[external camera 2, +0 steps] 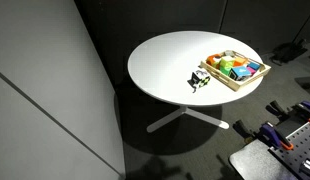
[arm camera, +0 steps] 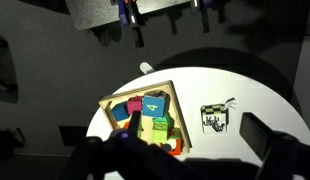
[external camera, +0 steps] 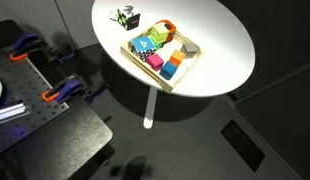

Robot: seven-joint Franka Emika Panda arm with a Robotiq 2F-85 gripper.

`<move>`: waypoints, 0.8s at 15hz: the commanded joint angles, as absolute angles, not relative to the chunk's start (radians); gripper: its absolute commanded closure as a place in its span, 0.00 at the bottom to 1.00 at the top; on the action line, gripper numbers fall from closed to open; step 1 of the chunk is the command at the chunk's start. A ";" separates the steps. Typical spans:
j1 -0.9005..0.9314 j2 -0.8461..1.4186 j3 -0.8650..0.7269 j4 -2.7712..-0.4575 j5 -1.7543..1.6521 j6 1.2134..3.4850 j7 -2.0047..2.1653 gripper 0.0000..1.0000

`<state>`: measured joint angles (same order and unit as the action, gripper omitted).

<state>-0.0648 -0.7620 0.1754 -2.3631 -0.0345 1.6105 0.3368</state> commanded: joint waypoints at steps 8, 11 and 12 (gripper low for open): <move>-0.053 -0.760 0.167 -2.360 -0.040 1.607 0.343 0.00; -0.057 -0.732 0.158 -2.378 -0.036 1.655 0.342 0.00; -0.059 -0.722 0.152 -2.383 -0.034 1.675 0.342 0.00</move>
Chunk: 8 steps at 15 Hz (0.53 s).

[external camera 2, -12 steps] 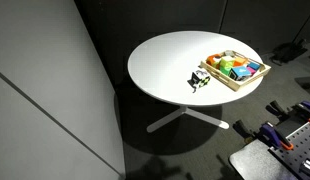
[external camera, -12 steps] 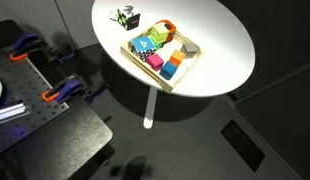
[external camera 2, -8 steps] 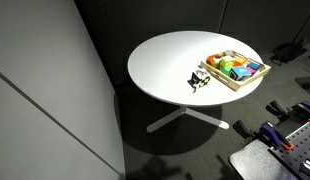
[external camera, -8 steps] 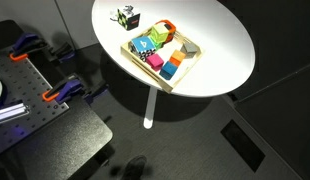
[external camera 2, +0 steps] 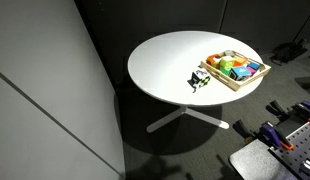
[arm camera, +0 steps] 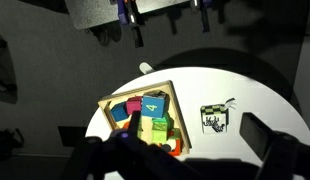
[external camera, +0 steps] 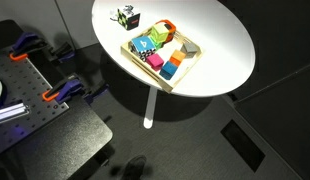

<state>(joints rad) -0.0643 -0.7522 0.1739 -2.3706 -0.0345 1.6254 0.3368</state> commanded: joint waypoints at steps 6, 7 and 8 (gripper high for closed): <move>-0.063 -0.636 0.080 -2.416 -0.004 1.877 0.312 0.00; -0.062 -0.618 0.064 -2.417 0.005 1.909 0.300 0.00; -0.060 -0.601 0.048 -2.417 0.016 1.934 0.285 0.00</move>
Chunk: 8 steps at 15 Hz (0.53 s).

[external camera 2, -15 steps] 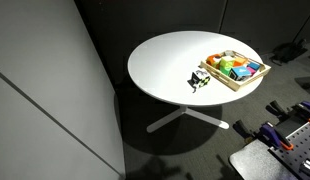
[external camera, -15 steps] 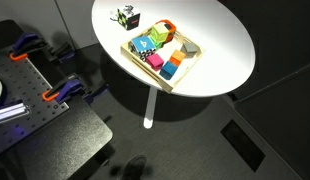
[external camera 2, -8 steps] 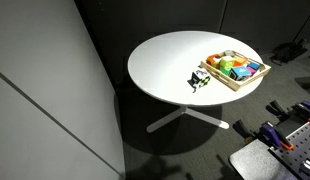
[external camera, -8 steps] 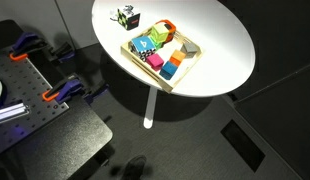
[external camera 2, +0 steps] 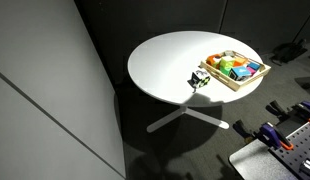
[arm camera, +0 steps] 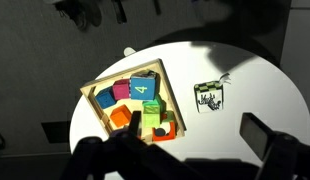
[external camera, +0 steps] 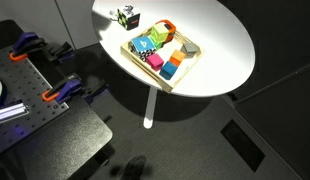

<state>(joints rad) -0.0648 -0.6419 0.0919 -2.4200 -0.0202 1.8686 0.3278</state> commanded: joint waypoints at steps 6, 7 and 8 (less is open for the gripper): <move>-0.062 -0.488 -0.034 -2.391 0.035 1.960 0.140 0.00; -0.065 -0.471 -0.042 -2.387 0.026 1.959 0.115 0.00; -0.070 -0.453 -0.048 -2.383 0.013 1.961 0.096 0.00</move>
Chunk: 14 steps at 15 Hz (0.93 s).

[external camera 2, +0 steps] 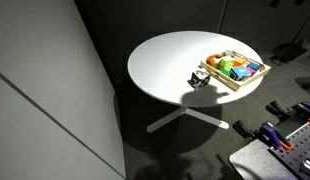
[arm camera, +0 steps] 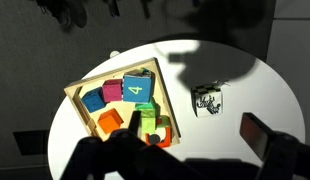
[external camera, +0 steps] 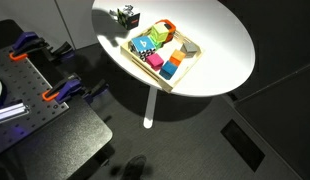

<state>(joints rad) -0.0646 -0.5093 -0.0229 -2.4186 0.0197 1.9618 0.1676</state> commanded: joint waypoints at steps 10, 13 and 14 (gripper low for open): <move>-0.086 -0.393 -0.070 -2.385 -0.030 2.029 0.041 0.00; -0.086 -0.393 -0.070 -2.381 -0.031 2.029 0.041 0.00; -0.086 -0.393 -0.070 -2.381 -0.031 2.029 0.041 0.00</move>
<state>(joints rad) -0.0838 -0.3934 -0.0712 -2.3830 -0.0313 2.0311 0.0418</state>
